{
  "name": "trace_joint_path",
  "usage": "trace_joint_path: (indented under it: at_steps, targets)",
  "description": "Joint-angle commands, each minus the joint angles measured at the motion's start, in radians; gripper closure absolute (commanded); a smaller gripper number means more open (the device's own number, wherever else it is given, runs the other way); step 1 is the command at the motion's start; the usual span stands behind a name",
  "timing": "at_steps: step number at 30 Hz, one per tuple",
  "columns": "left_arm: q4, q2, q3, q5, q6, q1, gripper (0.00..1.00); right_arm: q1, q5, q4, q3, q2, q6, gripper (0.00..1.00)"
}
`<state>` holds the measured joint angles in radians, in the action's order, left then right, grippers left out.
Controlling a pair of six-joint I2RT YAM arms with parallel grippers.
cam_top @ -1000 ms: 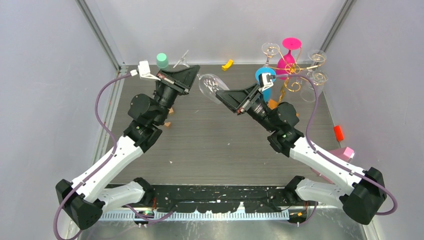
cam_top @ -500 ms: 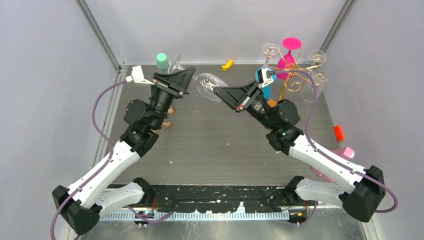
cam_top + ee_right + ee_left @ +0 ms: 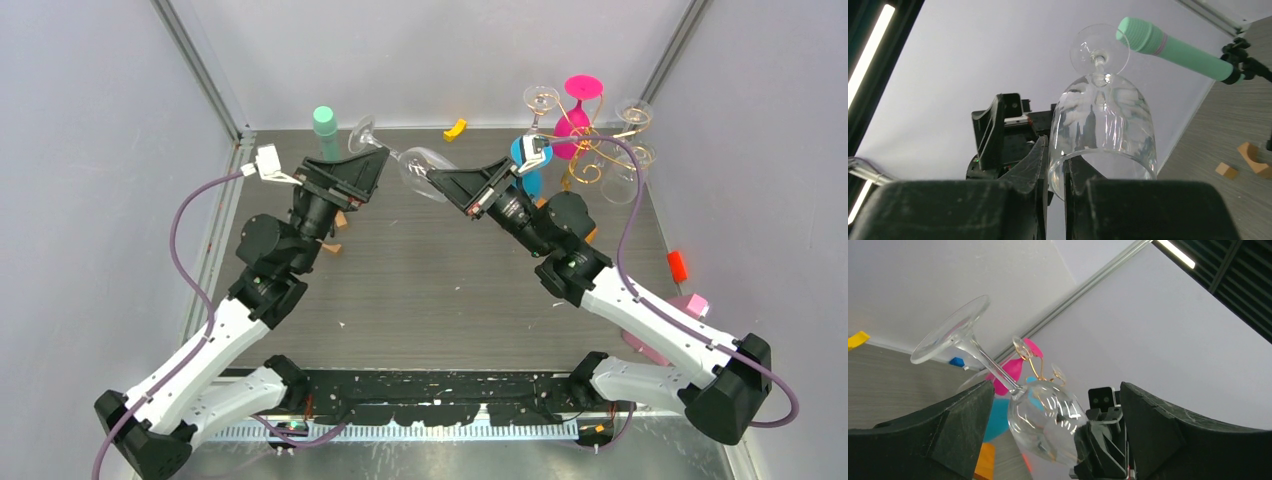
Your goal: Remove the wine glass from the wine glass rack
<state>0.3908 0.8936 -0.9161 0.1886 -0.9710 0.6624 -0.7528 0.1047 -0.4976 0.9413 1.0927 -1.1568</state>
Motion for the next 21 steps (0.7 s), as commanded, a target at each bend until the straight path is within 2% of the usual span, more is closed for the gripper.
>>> trace_joint_path:
  at_steps: [1, 6, 9, 12, 16, 21]
  targets:
    - [-0.065, -0.070, 0.028, -0.003, 0.073, 0.000, 0.00, 0.000, -0.096, 0.029, 0.077, -0.031, 0.063, 1.00]
    - [-0.200, -0.159, 0.091, 0.026, 0.153, 0.001, 0.00, -0.003, -0.164, 0.110, 0.105, -0.014, 0.096, 0.99]
    - [-0.338, -0.213, 0.122, 0.071, 0.221, 0.001, 0.00, -0.007, -0.211, 0.185, 0.140, -0.010, 0.134, 1.00]
    - [-0.467, -0.265, 0.177, 0.149, 0.286, 0.001, 0.00, -0.009, -0.261, 0.300, 0.185, -0.006, 0.175, 1.00]
    - [-0.527, -0.328, 0.242, 0.166, 0.338, 0.000, 0.00, -0.011, -0.320, 0.495, 0.272, 0.015, 0.243, 1.00]
    - [-0.641, -0.342, 0.211, 0.175, 0.427, 0.000, 0.00, -0.019, -0.373, 0.773, 0.399, 0.073, 0.291, 1.00]
